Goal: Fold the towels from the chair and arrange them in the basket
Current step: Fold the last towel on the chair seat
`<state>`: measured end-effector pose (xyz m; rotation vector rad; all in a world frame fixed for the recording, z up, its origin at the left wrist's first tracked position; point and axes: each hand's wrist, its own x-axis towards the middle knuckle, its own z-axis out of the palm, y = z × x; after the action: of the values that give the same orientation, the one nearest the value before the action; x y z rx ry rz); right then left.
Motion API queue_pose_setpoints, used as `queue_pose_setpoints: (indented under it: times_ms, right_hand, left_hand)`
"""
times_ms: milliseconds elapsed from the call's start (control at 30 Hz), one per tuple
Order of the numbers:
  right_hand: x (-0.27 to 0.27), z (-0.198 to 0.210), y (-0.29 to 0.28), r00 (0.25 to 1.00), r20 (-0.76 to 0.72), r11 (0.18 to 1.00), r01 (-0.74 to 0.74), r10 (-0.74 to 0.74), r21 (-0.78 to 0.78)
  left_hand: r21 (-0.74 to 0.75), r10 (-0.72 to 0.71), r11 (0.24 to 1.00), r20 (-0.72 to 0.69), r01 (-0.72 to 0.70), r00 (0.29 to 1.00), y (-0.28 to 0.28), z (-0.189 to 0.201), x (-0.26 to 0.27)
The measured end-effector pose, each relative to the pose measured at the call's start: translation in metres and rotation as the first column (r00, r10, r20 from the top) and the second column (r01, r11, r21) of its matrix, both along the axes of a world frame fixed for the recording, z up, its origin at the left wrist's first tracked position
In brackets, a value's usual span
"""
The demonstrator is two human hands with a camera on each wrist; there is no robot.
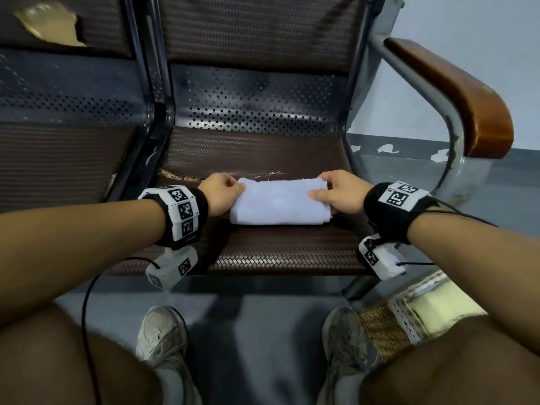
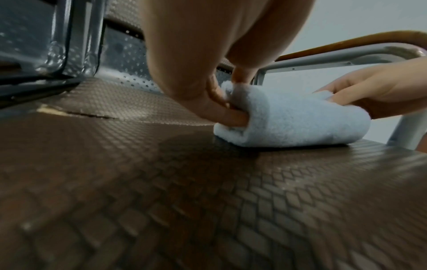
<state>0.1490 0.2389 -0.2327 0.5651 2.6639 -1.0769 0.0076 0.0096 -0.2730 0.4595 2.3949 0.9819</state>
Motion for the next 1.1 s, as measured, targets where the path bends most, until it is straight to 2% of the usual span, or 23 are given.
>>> queue_pose_setpoints:
  times_ms: [100, 200, 300, 400, 433, 500, 533, 567, 600, 667, 800, 867, 933, 1100]
  right_hand:
    - [-0.001, -0.007, 0.0, 1.0, -0.009, 1.0, 0.016, -0.016, 0.017]
    - [-0.001, -0.01, -0.003, 0.999, 0.01, 0.998, 0.048, -0.048, -0.041]
    - [0.005, -0.009, -0.004, 0.992, 0.058, 0.985, 0.115, -0.108, -0.126]
    - [0.018, -0.004, -0.001, 0.985, 0.122, 0.982, 0.135, -0.119, -0.134]
    - [0.024, 0.0, 0.001, 0.988, 0.131, 0.994, 0.093, -0.086, -0.052]
    - [0.031, 0.01, 0.006, 0.994, 0.11, 0.971, -0.026, 0.0, 0.238]
    - [0.034, 0.015, 0.007, 0.998, 0.042, 0.956, -0.052, 0.042, 0.289]
    - [0.038, 0.024, 0.004, 0.997, -0.052, 0.974, -0.042, 0.055, 0.222]
    - [0.041, 0.035, 0.001, 0.989, -0.148, 0.997, -0.011, 0.022, 0.075]
    - [0.047, 0.056, -0.004, 0.952, -0.291, 0.978, 0.029, -0.09, -0.207]
    - [0.075, 0.091, -0.005, 0.867, -0.408, 0.912, 0.117, -0.287, -0.393]
    - [0.098, 0.101, 0.003, 0.807, -0.42, 0.837, 0.159, -0.416, -0.524]
    - [0.124, 0.11, 0.013, 0.758, -0.396, 0.772, 0.216, -0.518, -0.598]
    - [0.216, 0.113, 0.049, 0.675, -0.264, 0.665, 0.443, -0.689, -0.601]
  left_hand:
    - [-0.062, 0.076, 0.996, 0.252, -0.062, 0.965, 0.005, 0.009, 0.004]
    - [-0.103, 0.104, 0.992, 0.387, -0.069, 0.916, 0.01, 0.017, 0.005]
    - [-0.044, 0.099, 0.995, 0.405, -0.088, 0.909, 0.017, 0.022, 0.006]
    - [0.012, -0.014, 1.0, 0.333, 0.011, 0.943, 0.023, 0.038, 0.011]
    - [0.046, -0.067, 0.997, 0.285, 0.056, 0.956, 0.026, 0.046, 0.015]
    - [0.171, -0.127, 0.981, 0.229, 0.089, 0.965, 0.032, 0.067, 0.027]
    - [0.227, -0.154, 0.968, 0.201, 0.107, 0.967, 0.036, 0.077, 0.035]
    - [0.264, -0.188, 0.954, 0.159, 0.142, 0.969, 0.041, 0.088, 0.042]
    - [0.291, -0.225, 0.939, 0.118, 0.183, 0.967, 0.046, 0.099, 0.05]
    - [0.386, -0.275, 0.895, 0.078, 0.226, 0.958, 0.057, 0.12, 0.064]
    - [0.632, -0.227, 0.769, 0.124, 0.099, 0.966, 0.081, 0.152, 0.096]
    - [0.672, -0.343, 0.721, 0.138, 0.166, 0.929, 0.094, 0.154, 0.117]
    - [0.638, -0.482, 0.716, 0.16, 0.282, 0.861, 0.107, 0.145, 0.141]
    - [0.603, -0.664, 0.688, 0.298, 0.404, 0.686, 0.151, 0.101, 0.211]
